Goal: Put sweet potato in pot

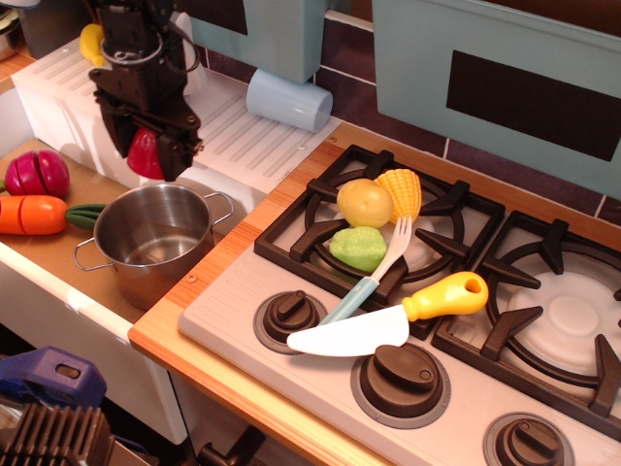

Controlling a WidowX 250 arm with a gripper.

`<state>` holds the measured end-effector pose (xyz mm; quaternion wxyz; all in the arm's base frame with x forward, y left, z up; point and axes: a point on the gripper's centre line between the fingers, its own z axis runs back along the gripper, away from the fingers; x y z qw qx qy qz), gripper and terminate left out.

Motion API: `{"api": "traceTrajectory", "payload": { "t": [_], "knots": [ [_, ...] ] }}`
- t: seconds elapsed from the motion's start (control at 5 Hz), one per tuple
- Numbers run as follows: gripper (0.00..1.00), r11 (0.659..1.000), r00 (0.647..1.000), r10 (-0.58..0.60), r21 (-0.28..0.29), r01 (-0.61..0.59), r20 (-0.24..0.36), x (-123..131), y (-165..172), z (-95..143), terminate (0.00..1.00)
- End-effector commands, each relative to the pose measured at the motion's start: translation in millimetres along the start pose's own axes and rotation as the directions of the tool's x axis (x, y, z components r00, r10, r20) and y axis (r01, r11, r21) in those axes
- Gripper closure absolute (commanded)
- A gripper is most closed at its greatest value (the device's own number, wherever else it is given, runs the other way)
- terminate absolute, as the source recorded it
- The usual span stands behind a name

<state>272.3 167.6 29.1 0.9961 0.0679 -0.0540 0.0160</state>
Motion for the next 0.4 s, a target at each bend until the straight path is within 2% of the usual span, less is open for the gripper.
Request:
{"api": "traceTrajectory", "payload": {
  "t": [0.0,0.2],
  "knots": [
    [0.00,1.000,0.999,0.005,0.024,-0.006,0.049,6.6,1.8,15.2,0.00],
    [0.00,1.000,0.999,0.005,0.024,-0.006,0.049,6.6,1.8,15.2,1.00]
  ]
}}
